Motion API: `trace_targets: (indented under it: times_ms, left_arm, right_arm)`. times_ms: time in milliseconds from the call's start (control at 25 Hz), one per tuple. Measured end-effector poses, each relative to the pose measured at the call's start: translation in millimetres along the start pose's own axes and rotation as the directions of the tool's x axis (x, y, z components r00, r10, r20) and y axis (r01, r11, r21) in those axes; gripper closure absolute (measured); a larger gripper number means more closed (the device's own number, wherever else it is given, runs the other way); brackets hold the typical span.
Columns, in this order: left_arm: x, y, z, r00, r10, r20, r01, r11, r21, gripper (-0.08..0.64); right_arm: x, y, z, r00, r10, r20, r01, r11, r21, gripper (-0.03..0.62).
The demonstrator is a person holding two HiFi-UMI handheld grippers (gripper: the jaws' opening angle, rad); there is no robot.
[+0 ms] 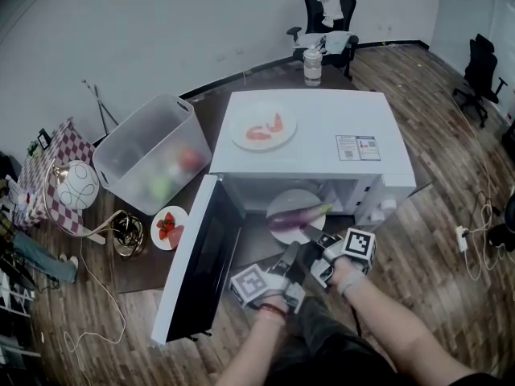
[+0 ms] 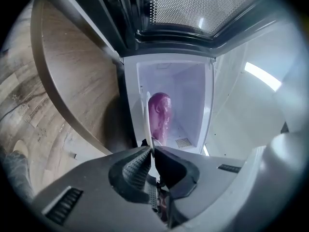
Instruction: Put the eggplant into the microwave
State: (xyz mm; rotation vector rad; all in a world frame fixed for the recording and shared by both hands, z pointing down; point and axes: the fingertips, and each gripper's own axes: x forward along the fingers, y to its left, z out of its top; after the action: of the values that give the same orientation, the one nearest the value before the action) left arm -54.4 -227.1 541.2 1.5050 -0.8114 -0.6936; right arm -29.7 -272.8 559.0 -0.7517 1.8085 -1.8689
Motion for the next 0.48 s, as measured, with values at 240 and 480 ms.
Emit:
trace_targets:
  times_ms: [240,480]
  left_arm:
    - [5.6,-9.0,4.2,0.999,-0.05,0.013,0.05,0.999,0.0,0.543]
    - [5.5,-5.1,8.8,0.998,-0.035,0.042,0.037,0.999,-0.035,0.549]
  right_arm:
    - [2.0,0.2,2.3,1.0,-0.021,-0.01,0.02,0.998,-0.055,0.552]
    - [4.4,6.7,0.6,0.998,-0.037,-0.06,0.026,0.986,-0.167,0.491]
